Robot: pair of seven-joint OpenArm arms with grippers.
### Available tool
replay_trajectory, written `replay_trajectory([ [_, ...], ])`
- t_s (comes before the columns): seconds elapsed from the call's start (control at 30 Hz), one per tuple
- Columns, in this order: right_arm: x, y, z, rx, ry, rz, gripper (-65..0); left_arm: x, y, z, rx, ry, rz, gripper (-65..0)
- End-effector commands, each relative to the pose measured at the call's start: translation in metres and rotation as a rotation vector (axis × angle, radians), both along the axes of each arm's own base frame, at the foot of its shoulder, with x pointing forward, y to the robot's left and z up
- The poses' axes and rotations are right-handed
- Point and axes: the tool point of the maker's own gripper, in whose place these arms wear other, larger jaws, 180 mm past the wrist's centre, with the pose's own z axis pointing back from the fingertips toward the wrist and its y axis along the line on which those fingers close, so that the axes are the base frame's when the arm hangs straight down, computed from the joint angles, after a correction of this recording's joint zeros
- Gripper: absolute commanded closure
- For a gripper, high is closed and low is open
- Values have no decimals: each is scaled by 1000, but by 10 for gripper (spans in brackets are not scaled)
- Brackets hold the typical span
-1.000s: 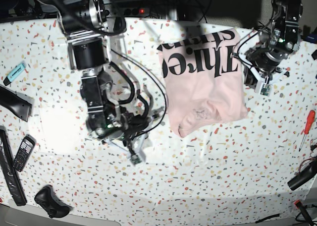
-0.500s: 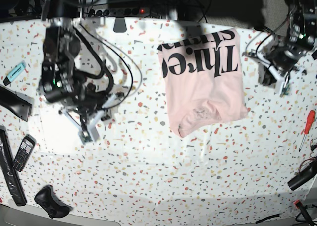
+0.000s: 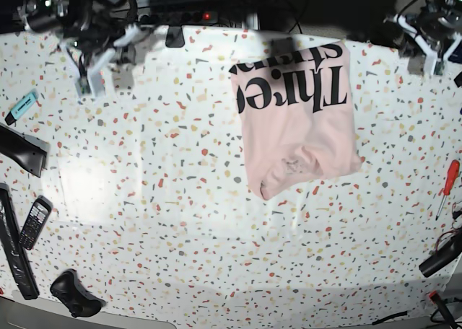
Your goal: Fold the T-shirt properly
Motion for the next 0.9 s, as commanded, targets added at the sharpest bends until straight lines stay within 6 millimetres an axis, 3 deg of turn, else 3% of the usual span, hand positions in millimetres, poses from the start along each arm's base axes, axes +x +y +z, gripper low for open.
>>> replay_trajectory([
  [0.0,-10,1,2,3,8,11,0,-7,2,3,6,3,-8,0],
  [0.13,-64,4,-14,18,150,-2,0,-48,2,-7,4,101,-5,0],
  [0.3,-113,10,-39,68,280,-67,0,-87,14,-34,-13,198,61,0],
  [0.6,-196,0,-142,152,642,-188,0,-132,28,-124,-141,358,227,0],
  [0.73,-203,-11,-184,194,716,-281,0,-140,23,-161,-147,406,242,0],
  [0.87,-190,-39,-214,192,708,-374,0,-152,13,-184,-143,463,214,0],
])
